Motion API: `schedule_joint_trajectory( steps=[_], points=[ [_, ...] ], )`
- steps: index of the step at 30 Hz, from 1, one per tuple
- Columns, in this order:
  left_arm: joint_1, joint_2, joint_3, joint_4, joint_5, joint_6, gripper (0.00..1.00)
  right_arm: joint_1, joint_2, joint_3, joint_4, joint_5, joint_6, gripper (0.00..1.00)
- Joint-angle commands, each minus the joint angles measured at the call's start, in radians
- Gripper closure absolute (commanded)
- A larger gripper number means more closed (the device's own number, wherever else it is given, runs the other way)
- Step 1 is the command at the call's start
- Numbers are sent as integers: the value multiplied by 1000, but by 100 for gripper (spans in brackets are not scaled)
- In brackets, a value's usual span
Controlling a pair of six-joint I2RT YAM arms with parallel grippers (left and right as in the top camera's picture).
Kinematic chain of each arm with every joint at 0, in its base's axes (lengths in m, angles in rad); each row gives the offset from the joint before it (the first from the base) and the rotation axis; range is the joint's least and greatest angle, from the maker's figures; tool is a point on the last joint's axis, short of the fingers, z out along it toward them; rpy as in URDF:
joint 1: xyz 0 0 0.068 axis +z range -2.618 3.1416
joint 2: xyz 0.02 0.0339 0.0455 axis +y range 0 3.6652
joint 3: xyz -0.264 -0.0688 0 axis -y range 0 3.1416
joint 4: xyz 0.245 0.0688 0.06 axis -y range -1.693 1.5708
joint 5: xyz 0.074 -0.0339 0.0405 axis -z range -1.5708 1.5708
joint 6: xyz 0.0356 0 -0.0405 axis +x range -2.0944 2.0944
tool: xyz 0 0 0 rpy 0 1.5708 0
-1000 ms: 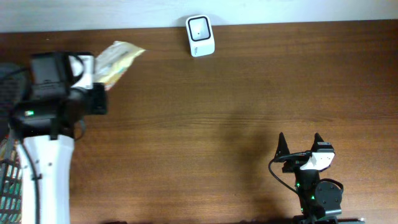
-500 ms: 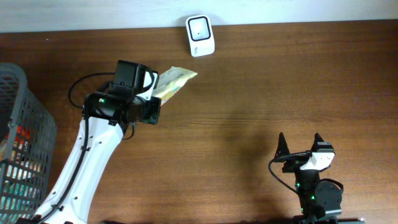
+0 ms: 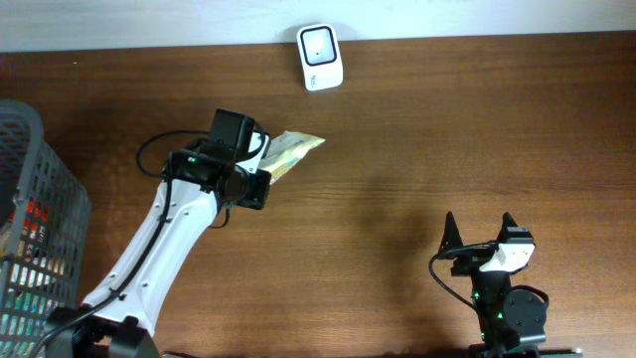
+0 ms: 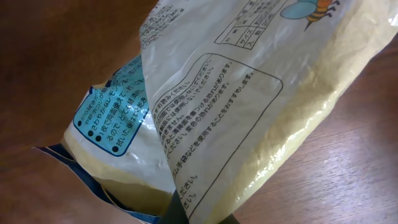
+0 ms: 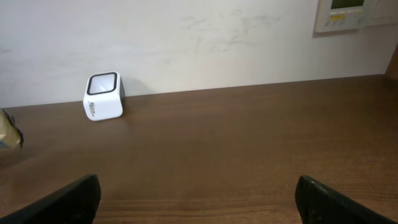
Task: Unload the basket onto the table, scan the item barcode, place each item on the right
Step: 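Lift the white-blue bag out and place it mid-table with left gripper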
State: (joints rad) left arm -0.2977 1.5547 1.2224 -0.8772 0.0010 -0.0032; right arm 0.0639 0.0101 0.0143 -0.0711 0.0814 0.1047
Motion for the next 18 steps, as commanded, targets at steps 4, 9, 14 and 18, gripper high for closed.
schedule_joint_trajectory(
  steps=[4,9,14,18],
  points=[
    [-7,16,0,13,7,61,100,-5,-6,-9,-2,2,5,1],
    [-7,29,-1,14,11,88,100,-5,-6,-9,-2,2,5,1],
    [-57,94,-1,37,23,175,100,-5,-6,-9,-2,2,5,1],
    [-100,127,-1,82,23,193,100,-5,-6,-9,-2,2,5,1]
  ],
)
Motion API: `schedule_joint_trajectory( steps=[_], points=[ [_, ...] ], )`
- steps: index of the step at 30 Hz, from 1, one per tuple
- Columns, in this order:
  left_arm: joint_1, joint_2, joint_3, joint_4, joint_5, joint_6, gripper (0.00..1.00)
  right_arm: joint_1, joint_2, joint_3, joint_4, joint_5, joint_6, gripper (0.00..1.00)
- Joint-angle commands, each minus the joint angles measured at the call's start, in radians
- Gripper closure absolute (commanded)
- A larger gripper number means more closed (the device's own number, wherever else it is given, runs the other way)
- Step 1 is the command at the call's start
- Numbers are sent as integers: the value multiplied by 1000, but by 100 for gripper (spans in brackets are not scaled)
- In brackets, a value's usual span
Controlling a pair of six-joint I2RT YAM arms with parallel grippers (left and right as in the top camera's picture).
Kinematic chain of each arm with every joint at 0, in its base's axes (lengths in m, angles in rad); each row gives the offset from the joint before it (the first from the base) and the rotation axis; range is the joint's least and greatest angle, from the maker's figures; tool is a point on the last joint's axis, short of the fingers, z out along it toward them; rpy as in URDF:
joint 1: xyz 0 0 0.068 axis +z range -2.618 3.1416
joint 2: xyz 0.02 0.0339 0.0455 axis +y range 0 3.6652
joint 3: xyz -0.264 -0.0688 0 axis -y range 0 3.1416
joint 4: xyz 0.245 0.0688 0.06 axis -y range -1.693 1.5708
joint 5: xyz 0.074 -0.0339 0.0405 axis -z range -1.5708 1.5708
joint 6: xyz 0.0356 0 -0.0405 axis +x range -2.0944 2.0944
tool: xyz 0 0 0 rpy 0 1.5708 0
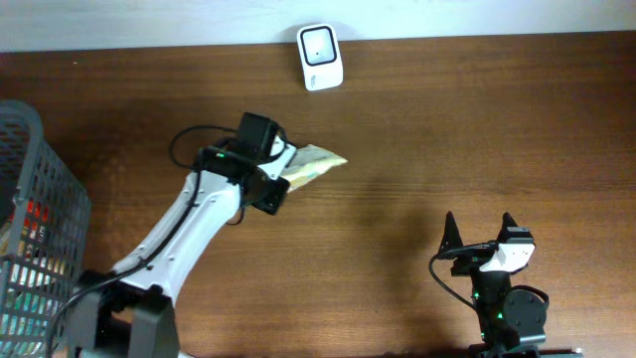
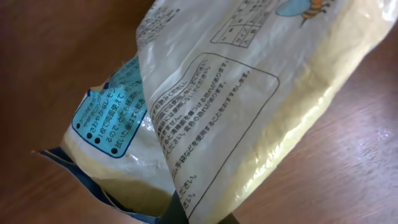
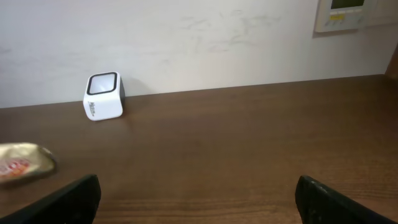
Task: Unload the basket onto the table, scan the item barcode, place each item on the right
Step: 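Lift the white-blue bag out and place it mid-table with left gripper, then reach the left gripper into the basket and grasp the white tube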
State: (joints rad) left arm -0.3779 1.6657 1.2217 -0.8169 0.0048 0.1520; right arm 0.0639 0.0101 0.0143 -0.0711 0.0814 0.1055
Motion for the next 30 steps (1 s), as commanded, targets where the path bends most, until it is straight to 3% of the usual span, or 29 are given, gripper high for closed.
schedule_joint_trajectory(
  steps=[1,3,4,6,7,9,13,19,24,30],
  points=[
    [-31,26,0,29,19,37,100,-5,-6,-9,-2,2,5,1],
    [-56,50,0,32,19,37,100,-5,-6,-9,-2,2,4,1],
    [-63,58,0,31,19,37,91,-5,-6,-9,-2,2,4,1],
    [-68,66,0,32,19,37,35,-5,-6,-9,-2,2,5,1],
    [-68,66,0,33,18,37,14,-5,-6,-9,-2,2,5,1],
    [-68,55,24,15,13,36,1,-5,-6,-9,-2,2,4,1],
    [-55,-26,146,-26,-116,-32,1,-5,-6,-9,-2,2,5,1],
    [180,-207,436,-139,-160,-31,1,-5,-6,-9,-2,2,4,1],
    [484,-321,461,-126,-159,-31,1,-5,-6,-9,-2,2,4,1],
    [656,-343,460,-146,-160,-47,1,-5,-6,-9,-2,2,4,1]
  ],
)
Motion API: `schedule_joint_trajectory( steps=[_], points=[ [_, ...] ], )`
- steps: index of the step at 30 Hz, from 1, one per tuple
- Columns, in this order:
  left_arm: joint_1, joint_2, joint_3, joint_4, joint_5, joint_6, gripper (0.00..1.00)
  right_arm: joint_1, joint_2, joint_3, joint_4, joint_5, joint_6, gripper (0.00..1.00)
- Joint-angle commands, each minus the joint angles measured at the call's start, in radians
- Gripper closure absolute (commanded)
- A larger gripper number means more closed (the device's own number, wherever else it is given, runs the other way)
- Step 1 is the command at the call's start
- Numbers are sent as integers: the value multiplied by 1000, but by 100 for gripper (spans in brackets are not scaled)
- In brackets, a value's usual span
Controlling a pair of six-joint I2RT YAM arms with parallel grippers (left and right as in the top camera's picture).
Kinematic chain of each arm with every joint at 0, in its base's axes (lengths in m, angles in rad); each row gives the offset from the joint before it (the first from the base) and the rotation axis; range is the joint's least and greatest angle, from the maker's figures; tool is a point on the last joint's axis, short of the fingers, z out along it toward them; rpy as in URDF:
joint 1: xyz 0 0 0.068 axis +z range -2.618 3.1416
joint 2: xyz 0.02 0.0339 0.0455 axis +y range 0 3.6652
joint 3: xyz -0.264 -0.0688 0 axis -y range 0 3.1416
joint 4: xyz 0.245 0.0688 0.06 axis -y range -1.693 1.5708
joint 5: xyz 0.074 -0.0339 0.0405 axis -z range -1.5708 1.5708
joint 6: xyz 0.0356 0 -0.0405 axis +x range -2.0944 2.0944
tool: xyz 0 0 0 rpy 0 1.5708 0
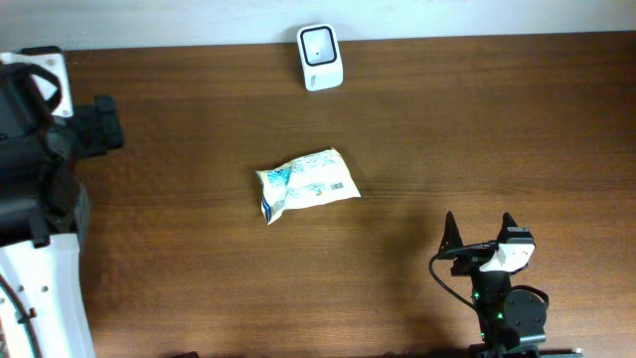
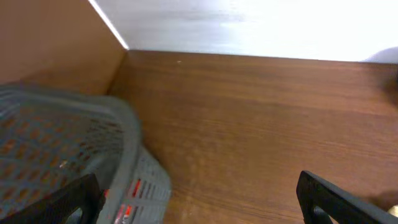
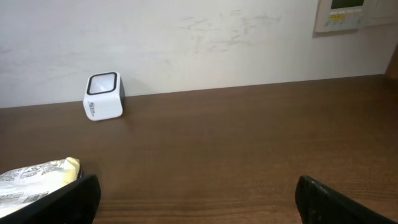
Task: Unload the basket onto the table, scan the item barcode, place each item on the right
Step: 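Reach the left gripper into the basket and grasp the white tube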
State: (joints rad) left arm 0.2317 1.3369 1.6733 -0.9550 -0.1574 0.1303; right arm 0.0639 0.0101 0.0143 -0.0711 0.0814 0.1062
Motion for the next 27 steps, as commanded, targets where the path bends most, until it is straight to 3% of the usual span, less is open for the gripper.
schedule_joint_trajectory(
  steps=[1,4,8,17,22,27],
  points=[
    [86,-14,9,-11,-2,-90,1,-5,-6,-9,-2,2,4,1],
    [213,-14,9,-29,-1,-222,0,-5,-6,-9,-2,2,3,2],
    [382,-6,9,-85,-18,-257,10,-5,-6,-9,-2,2,4,1],
    [608,164,8,-198,-68,-429,6,-5,-6,-9,-2,2,3,1],
    [684,232,-88,-194,-27,-438,4,-5,-6,-9,-2,2,4,1],
    [748,243,-275,-65,7,-417,0,-5,-6,-9,-2,2,3,1]
  ],
)
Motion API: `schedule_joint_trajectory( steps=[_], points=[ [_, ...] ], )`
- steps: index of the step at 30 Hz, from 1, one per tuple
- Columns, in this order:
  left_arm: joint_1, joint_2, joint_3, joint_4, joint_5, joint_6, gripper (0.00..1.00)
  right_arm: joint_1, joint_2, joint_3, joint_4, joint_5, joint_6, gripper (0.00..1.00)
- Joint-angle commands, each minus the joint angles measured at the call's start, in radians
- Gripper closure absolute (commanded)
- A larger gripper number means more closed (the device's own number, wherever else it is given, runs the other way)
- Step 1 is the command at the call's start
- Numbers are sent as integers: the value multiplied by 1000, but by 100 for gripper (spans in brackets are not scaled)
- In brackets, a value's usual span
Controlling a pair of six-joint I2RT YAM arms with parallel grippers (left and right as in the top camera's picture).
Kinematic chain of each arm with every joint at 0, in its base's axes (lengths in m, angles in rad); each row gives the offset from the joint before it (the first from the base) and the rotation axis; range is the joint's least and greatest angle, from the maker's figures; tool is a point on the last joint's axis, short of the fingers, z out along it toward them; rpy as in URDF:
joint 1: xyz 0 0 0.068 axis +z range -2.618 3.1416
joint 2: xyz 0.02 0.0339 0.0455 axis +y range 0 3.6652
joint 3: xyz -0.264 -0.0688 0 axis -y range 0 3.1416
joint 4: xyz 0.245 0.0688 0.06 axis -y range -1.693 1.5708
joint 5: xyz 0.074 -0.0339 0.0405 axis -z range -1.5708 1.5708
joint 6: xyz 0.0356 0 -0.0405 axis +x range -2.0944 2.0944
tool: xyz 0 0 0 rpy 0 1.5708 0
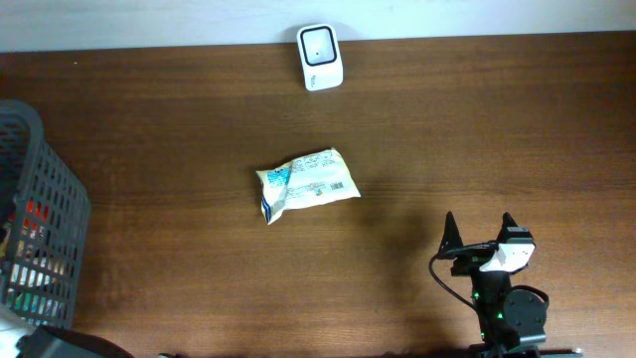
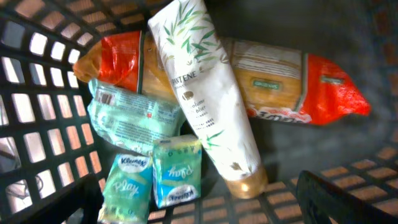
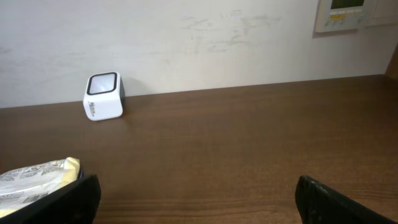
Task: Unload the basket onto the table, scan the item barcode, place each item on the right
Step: 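Reach the left gripper into the basket and grasp the white tube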
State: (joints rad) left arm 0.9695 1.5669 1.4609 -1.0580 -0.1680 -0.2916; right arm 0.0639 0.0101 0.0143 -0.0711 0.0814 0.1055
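The yellow snack packet (image 1: 307, 185) lies flat at the table's middle, its printed side with a barcode facing up; its end also shows in the right wrist view (image 3: 34, 180). The white scanner (image 1: 320, 57) stands at the back edge by the wall (image 3: 104, 96). My left gripper (image 2: 199, 199) is open, pointing down into the grey basket (image 1: 40, 199), with nothing between its fingers. My right gripper (image 1: 481, 227) rests open near the front right, empty, facing the scanner (image 3: 198, 193).
Inside the basket lie a white Pantene tube (image 2: 205, 93), a long orange-red packet (image 2: 292, 93), a pale green pack (image 2: 134, 118) and two tissue packs (image 2: 177, 171). The wall runs along the table's far edge.
My left gripper, then open above the table's far left beside the basket, now looks straight down into the basket. The packet and the right arm have not moved.
My left gripper held the yellow packet left of the table's middle, then nearer the middle. By 0.9 s ago the packet lay on the table and the gripper stood open at the far left. It is now over the basket's contents.
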Motion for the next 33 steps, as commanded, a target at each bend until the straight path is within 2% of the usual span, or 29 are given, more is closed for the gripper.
schedule_joint_trajectory(
  steps=[1,8,11,20,22,24,25,26,27,29,33],
  points=[
    [11,21,-76,54,18,5,1,-5,-6,-9,-2,2,5,1],
    [11,106,-84,62,10,9,4,-5,-6,-9,-2,2,4,1],
    [11,137,-86,68,-39,8,5,-5,-6,-9,-2,2,4,1],
    [11,296,-87,163,-31,8,7,-5,-6,-9,-2,2,5,1],
    [11,327,-87,191,-31,8,16,-5,-6,-9,-2,2,4,1],
    [11,336,-87,208,-31,8,37,-5,-6,-9,-2,2,5,1],
    [11,336,-87,216,-31,8,58,-5,-6,-9,-2,2,4,1],
    [11,336,-87,217,-31,8,71,-5,-6,-9,-2,2,5,1],
    [10,336,-87,216,-31,8,76,-5,-6,-9,-2,2,4,1],
    [10,336,-87,204,-31,8,100,-5,-6,-9,-2,2,4,1],
    [8,314,-67,166,-31,8,100,-5,-6,-9,-2,2,4,1]
  ],
)
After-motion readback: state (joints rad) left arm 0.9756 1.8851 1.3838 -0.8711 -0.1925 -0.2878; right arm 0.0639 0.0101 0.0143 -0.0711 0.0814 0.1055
